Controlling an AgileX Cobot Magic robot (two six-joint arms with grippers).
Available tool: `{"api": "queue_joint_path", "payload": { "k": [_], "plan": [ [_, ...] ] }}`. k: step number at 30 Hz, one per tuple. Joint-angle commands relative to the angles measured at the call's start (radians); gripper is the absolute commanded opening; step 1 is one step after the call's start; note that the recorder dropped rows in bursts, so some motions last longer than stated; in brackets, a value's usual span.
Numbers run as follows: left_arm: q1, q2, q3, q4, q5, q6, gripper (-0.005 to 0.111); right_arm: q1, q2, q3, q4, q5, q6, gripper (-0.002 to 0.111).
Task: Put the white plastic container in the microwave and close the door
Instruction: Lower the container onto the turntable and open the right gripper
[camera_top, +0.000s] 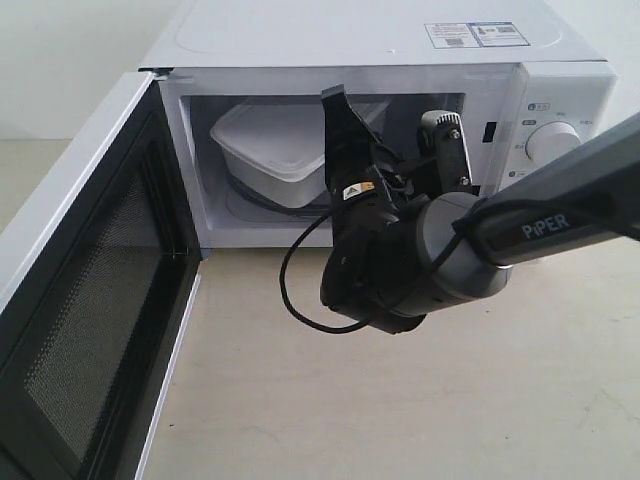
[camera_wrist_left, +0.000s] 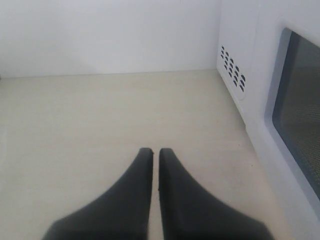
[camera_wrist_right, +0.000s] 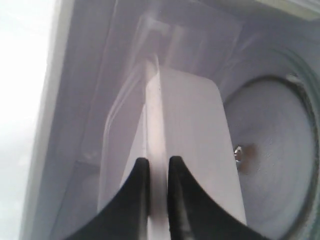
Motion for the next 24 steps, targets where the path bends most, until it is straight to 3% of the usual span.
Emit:
{"api": "queue_joint_path", "payload": {
  "k": [1,24],
  "plan": [
    [-0.008,-0.003,0.003,-0.007,-0.004,-0.009,0.004,-0.009,0.014,-0.011,-0.013,-0.011,-0.01,0.0],
    [-0.008,-0.003,0.003,-0.007,-0.004,-0.009,0.004,-0.061,0.051,-0.049,-0.025,0.033,-0.038,0.0]
  ]
}}
